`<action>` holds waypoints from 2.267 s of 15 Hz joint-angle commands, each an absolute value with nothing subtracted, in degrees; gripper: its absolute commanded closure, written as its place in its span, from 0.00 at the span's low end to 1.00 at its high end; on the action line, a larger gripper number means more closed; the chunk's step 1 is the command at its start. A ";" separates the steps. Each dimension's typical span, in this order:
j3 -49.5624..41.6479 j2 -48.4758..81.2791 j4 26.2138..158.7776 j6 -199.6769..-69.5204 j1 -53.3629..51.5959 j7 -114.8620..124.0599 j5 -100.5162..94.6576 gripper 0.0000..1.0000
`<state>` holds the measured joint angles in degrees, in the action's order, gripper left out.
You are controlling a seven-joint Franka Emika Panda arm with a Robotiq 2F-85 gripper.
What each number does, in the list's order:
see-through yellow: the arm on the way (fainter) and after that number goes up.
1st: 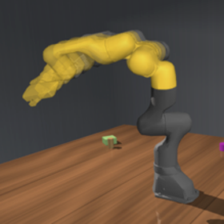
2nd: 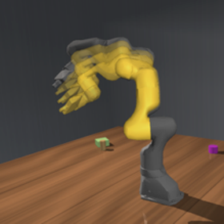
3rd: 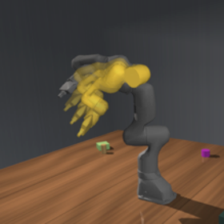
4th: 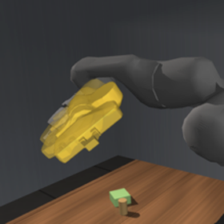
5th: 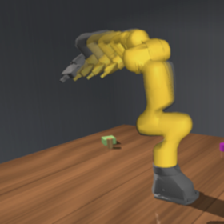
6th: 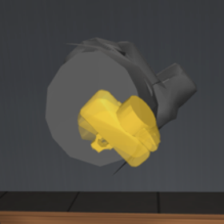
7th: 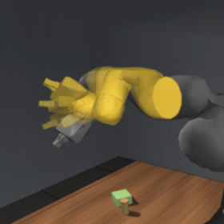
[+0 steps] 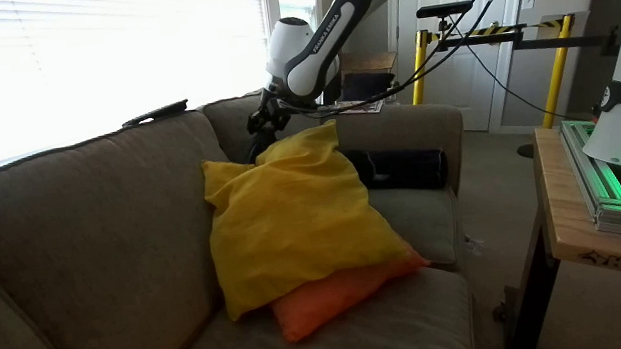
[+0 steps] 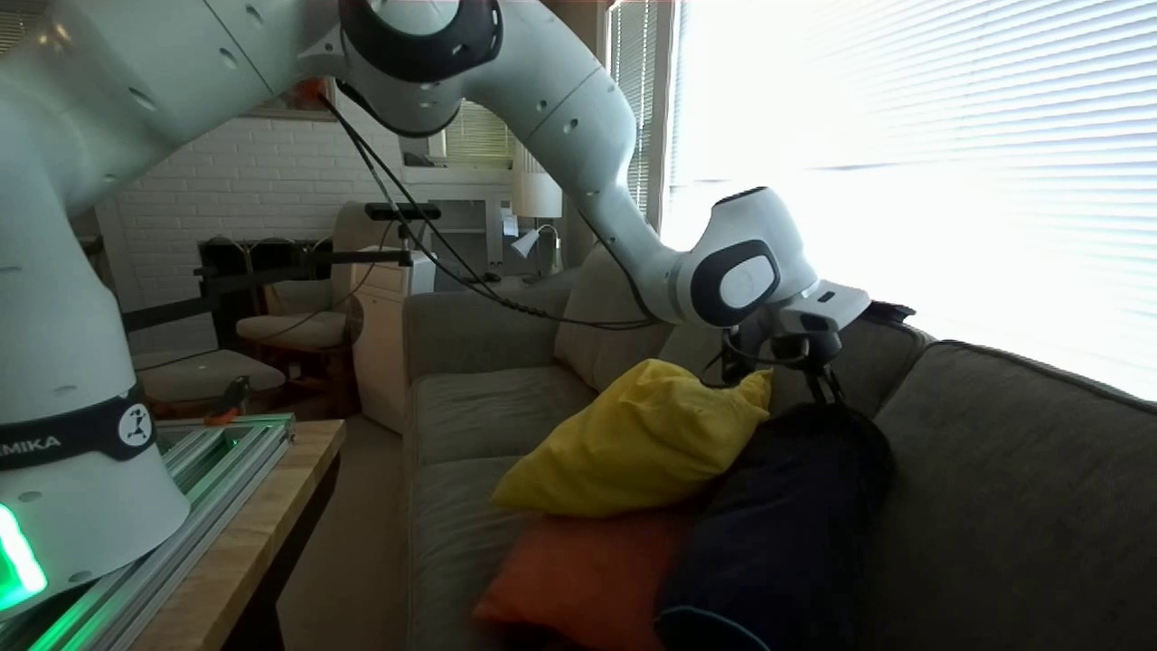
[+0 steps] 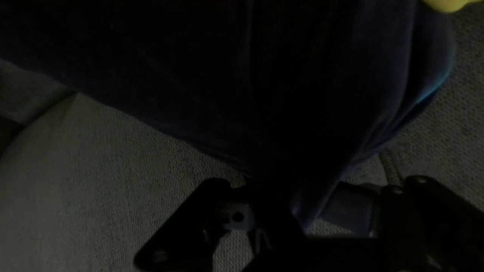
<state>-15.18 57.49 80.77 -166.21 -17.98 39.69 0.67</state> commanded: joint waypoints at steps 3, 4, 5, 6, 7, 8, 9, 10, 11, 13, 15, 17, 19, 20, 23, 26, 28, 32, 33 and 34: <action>-23.40 47.83 91.65 -172.91 -25.11 38.76 -1.35 1.00; -24.92 46.71 92.96 -173.89 -26.38 38.57 -1.57 1.00; -26.48 45.69 94.19 -174.94 -27.71 38.32 -1.74 1.00; -28.01 44.44 95.45 -175.73 -29.11 37.91 -1.89 1.00; -29.34 43.37 96.50 -176.55 -30.38 37.22 -1.92 1.00; -31.31 42.28 97.67 -177.24 -32.22 36.67 -2.16 1.00; -33.38 41.19 98.76 -177.87 -34.16 35.88 -2.52 1.00; -35.80 40.16 99.78 -178.59 -36.37 35.12 -3.02 1.00; -38.22 39.45 100.53 -179.01 -38.58 34.33 -3.31 1.00; -42.79 38.09 101.60 -179.33 -43.10 34.29 -5.61 1.00; -45.35 36.75 102.16 -179.00 -46.81 31.24 -5.23 1.00; -45.38 35.58 101.88 -179.23 -49.07 27.98 -5.18 1.00; -42.08 34.79 100.58 -178.64 -48.82 24.54 -4.46 1.00; -39.19 34.61 99.88 -177.85 -47.93 23.00 -4.25 1.00; -30.95 34.78 98.93 -176.05 -45.09 18.82 -4.65 1.00; -22.21 36.61 97.42 -171.54 -40.43 15.95 -5.01 1.00; -16.44 37.61 96.43 -168.90 -36.74 14.07 -5.09 1.00; -8.16 40.57 93.44 -164.99 -30.21 11.75 -5.04 1.00; -6.28 41.28 92.60 -164.23 -28.66 11.35 -4.73 1.00; -4.92 42.10 91.68 -163.76 -27.43 11.20 -4.71 1.00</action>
